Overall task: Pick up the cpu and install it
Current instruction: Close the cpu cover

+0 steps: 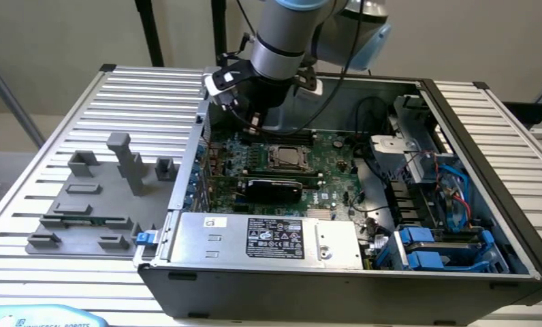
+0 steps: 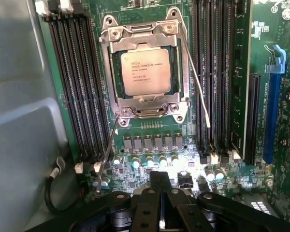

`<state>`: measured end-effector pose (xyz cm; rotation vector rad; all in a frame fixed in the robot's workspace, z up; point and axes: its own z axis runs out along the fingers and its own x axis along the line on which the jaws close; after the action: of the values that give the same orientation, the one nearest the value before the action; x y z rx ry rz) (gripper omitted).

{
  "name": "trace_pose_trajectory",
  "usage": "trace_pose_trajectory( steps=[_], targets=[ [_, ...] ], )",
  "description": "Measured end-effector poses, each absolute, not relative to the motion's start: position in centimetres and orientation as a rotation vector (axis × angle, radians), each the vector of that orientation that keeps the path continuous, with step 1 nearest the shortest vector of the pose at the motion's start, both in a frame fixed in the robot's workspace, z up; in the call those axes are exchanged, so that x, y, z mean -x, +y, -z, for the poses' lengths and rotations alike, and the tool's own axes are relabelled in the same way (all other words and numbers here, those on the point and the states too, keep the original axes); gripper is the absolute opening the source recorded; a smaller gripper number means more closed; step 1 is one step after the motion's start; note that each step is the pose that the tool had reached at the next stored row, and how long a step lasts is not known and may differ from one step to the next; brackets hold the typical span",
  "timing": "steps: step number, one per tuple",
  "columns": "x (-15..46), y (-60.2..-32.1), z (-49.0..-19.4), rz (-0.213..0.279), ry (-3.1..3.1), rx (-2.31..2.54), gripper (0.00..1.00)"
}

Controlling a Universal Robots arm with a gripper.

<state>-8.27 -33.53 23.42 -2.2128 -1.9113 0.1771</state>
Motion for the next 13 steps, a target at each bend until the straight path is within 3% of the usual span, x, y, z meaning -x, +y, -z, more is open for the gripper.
trace_pose_trajectory(
  steps=[13],
  targets=[
    [8.48,-33.56,-24.03,-0.114,-1.748,2.294,0.11]
  ],
)
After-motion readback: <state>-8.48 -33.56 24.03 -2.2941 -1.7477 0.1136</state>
